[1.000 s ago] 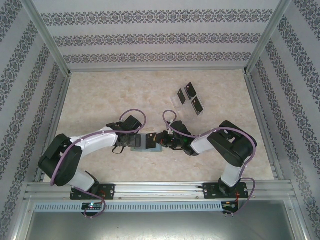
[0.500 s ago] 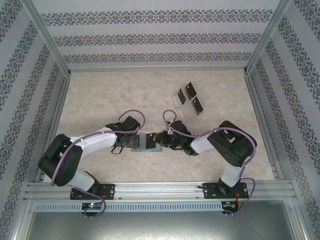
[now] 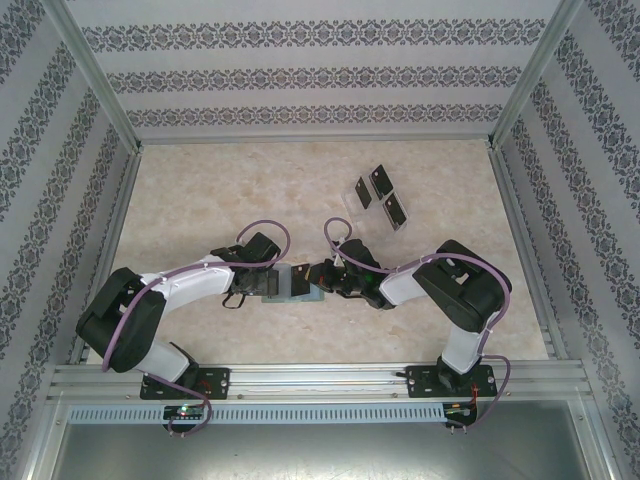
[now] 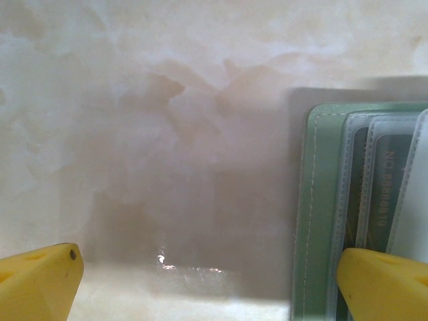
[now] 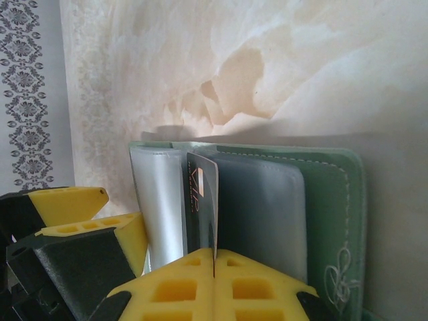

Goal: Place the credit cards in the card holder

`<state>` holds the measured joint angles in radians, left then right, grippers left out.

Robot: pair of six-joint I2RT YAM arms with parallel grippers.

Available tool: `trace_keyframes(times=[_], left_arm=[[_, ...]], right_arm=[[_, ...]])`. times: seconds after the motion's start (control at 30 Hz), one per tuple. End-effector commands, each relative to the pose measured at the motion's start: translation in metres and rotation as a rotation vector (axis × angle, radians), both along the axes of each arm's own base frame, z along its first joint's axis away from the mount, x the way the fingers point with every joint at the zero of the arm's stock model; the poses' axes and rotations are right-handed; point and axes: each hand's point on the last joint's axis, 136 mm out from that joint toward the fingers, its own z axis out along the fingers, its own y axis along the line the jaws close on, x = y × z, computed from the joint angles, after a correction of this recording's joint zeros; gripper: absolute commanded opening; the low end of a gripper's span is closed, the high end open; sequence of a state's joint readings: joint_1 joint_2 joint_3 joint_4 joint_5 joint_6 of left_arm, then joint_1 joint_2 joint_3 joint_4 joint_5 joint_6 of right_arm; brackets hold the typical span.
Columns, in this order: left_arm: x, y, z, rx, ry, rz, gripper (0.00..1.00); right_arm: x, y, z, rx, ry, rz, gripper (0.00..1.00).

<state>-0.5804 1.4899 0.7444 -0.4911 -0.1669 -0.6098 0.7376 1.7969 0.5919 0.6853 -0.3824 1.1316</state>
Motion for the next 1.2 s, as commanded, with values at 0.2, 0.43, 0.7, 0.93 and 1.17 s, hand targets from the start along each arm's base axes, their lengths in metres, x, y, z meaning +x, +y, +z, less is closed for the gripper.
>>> trace_keyframes(times=[0.2, 0.43, 0.7, 0.93, 1.17], left_arm=[[-0.011, 0.027, 0.009, 0.124, 0.04, 0.024, 1.0], [0.005, 0.016, 0.031, 0.091, -0.013, -0.007, 1.0], [0.012, 0.007, 0.036, 0.063, -0.031, -0.03, 1.0], [0.005, 0.007, 0.015, 0.062, 0.015, -0.029, 1.0], [-0.001, 0.01, 0.001, 0.076, 0.047, -0.019, 1.0]], right_arm=[[-0.006, -0.001, -0.01, -0.024, 0.027, 0.001, 0.0], [-0.006, 0.001, 0.0, -0.006, 0.011, 0.006, 0.0], [-0.004, 0.004, 0.009, 0.009, -0.001, 0.012, 0.0], [-0.002, 0.006, 0.015, 0.015, -0.012, 0.017, 0.0], [-0.002, 0.009, 0.019, 0.026, -0.016, 0.02, 0.0]])
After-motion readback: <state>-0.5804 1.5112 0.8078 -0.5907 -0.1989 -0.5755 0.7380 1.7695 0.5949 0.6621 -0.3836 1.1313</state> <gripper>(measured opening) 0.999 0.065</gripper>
